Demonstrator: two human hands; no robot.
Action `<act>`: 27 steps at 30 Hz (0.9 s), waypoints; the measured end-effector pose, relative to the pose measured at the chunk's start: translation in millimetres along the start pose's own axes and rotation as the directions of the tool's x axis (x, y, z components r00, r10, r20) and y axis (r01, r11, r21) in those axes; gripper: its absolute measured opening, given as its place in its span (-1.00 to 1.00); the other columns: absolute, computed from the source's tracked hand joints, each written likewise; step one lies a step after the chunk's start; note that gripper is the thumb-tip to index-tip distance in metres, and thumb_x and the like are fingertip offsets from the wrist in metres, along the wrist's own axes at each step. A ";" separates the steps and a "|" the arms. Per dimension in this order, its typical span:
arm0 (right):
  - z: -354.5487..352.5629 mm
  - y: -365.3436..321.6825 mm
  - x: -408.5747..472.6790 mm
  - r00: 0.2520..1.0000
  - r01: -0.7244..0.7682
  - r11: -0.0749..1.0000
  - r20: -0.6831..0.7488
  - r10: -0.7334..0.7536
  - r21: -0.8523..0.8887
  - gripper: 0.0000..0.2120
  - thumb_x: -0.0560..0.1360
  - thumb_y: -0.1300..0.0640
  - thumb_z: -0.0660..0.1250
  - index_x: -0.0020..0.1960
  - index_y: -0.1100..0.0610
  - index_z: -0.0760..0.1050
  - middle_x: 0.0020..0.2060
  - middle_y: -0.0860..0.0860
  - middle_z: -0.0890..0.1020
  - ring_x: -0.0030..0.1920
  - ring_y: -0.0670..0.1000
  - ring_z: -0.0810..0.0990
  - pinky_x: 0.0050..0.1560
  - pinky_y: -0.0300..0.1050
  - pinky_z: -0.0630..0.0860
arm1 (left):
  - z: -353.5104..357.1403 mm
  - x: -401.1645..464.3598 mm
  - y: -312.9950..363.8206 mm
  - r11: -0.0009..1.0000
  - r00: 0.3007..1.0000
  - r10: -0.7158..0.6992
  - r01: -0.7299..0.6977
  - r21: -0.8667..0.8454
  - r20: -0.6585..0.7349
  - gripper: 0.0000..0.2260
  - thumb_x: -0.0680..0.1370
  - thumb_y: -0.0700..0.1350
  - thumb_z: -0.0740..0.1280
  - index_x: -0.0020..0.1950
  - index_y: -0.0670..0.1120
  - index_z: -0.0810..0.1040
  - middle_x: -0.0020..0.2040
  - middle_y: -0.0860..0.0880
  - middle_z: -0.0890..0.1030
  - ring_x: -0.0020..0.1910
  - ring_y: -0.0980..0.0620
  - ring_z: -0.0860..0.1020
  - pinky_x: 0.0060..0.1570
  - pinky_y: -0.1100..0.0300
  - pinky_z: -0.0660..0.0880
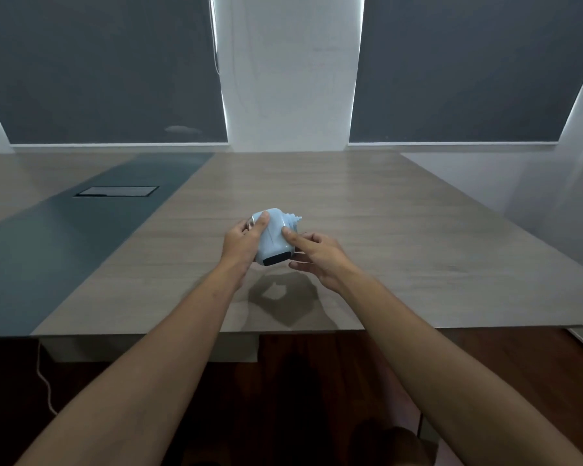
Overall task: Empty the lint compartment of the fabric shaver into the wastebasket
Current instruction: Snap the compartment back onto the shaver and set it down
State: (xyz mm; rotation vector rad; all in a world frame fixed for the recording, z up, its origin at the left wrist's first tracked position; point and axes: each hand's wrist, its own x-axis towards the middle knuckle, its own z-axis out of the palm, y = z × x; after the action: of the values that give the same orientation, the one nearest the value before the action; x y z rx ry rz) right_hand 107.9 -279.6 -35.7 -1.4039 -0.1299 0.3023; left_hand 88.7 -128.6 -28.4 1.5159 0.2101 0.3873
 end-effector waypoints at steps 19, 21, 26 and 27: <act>37.4 4.8 -16.3 0.997 -0.029 0.987 0.067 0.040 -0.158 -0.48 0.49 -0.07 0.41 0.37 0.15 0.48 0.19 0.02 0.58 0.04 0.10 0.64 -0.14 -0.05 0.68 | -42.9 -12.0 2.5 0.982 0.987 0.081 -0.056 0.179 -0.136 -0.55 0.38 -0.02 0.54 0.19 -0.07 0.49 0.14 -0.15 0.62 0.08 -0.13 0.64 0.12 -0.09 0.59; 48.7 4.6 -17.4 0.996 -0.018 0.982 0.077 0.033 -0.190 -0.45 0.49 -0.08 0.41 0.39 0.16 0.45 0.21 0.04 0.57 0.04 0.09 0.64 -0.17 -0.06 0.67 | -53.8 -15.0 2.3 0.970 0.977 0.114 -0.070 0.233 -0.181 -0.50 0.37 -0.02 0.55 0.23 -0.11 0.49 0.12 -0.14 0.61 0.07 -0.12 0.63 0.12 -0.06 0.59; 82.8 7.4 -21.6 0.995 0.000 0.973 0.099 0.024 -0.230 -0.45 0.47 -0.07 0.43 0.37 0.16 0.44 0.16 0.05 0.57 -0.07 0.04 0.63 -0.14 -0.02 0.67 | -96.8 -21.7 2.4 0.941 0.919 0.149 -0.019 0.337 -0.366 -0.47 0.31 -0.03 0.57 0.21 -0.08 0.47 0.03 -0.06 0.60 0.02 -0.09 0.62 0.10 0.02 0.57; 88.1 8.5 -22.4 0.994 0.005 0.969 0.105 0.022 -0.248 -0.44 0.47 -0.07 0.43 0.37 0.15 0.43 0.16 0.04 0.57 -0.07 0.05 0.64 -0.13 -0.01 0.67 | -106.1 -23.4 1.7 0.936 0.903 0.153 -0.001 0.352 -0.402 -0.46 0.31 -0.03 0.57 0.20 -0.07 0.46 0.02 -0.06 0.60 0.02 -0.10 0.62 0.09 0.04 0.56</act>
State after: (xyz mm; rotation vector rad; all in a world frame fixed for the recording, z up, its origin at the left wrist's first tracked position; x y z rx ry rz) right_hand 61.8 -201.1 -27.4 -1.6370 -0.2569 0.3783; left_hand 27.7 -38.9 -34.7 1.7739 0.5882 0.7803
